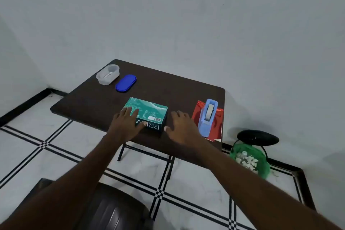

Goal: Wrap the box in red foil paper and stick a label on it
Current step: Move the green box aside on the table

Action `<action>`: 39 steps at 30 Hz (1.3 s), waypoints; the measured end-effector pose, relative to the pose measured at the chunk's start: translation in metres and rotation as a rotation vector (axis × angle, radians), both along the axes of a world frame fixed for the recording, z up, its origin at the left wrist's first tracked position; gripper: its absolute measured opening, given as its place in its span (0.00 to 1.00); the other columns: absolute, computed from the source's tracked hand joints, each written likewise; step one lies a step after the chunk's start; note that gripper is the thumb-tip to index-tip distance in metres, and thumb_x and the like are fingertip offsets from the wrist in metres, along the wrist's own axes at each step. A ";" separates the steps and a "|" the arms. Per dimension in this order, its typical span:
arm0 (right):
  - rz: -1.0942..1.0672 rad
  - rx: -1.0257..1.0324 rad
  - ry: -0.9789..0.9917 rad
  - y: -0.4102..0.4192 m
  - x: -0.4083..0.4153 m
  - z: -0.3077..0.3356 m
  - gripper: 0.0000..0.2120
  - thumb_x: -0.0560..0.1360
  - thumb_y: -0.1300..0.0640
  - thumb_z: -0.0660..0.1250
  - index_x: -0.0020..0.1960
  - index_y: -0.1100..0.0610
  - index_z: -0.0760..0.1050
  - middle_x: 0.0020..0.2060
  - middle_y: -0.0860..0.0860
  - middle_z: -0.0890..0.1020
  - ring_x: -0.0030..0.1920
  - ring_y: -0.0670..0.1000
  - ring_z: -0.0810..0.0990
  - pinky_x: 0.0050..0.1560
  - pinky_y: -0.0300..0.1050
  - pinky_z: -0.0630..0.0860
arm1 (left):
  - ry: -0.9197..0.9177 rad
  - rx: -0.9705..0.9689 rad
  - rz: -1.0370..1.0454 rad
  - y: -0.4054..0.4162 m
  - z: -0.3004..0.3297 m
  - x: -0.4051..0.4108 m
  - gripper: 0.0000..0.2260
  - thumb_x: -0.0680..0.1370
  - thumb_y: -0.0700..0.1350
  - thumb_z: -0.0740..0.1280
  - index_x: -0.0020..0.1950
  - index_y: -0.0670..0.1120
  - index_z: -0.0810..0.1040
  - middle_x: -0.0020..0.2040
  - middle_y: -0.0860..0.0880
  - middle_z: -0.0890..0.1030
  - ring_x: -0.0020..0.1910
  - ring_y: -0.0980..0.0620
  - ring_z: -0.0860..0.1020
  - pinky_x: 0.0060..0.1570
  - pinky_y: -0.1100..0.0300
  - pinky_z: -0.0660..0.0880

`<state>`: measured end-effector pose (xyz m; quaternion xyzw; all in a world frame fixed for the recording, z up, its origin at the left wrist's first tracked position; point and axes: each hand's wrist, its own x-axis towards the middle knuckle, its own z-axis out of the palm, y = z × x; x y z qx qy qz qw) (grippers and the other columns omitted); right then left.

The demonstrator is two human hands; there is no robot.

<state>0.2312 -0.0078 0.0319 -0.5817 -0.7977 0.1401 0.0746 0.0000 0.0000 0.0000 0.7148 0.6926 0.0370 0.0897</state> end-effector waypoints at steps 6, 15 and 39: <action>0.110 -0.055 -0.021 0.083 -0.028 -0.057 0.35 0.74 0.42 0.65 0.76 0.56 0.59 0.71 0.57 0.67 0.69 0.57 0.67 0.69 0.57 0.69 | 0.028 -0.104 0.040 0.076 -0.051 -0.011 0.34 0.80 0.66 0.53 0.81 0.50 0.51 0.80 0.43 0.52 0.79 0.43 0.50 0.75 0.42 0.52; 0.180 -0.101 -0.118 0.183 -0.048 -0.127 0.50 0.72 0.39 0.70 0.80 0.59 0.46 0.78 0.64 0.48 0.78 0.65 0.48 0.75 0.64 0.55 | 0.100 -0.152 0.064 0.165 -0.111 -0.017 0.43 0.69 0.75 0.41 0.80 0.56 0.46 0.80 0.42 0.48 0.79 0.42 0.47 0.74 0.40 0.50; -0.143 -0.086 0.041 0.383 -0.044 -0.144 0.37 0.74 0.40 0.65 0.77 0.56 0.58 0.78 0.55 0.56 0.78 0.54 0.51 0.75 0.56 0.62 | -0.028 -0.024 -0.240 0.392 -0.135 -0.037 0.42 0.71 0.78 0.48 0.78 0.55 0.55 0.81 0.44 0.48 0.79 0.43 0.44 0.72 0.38 0.54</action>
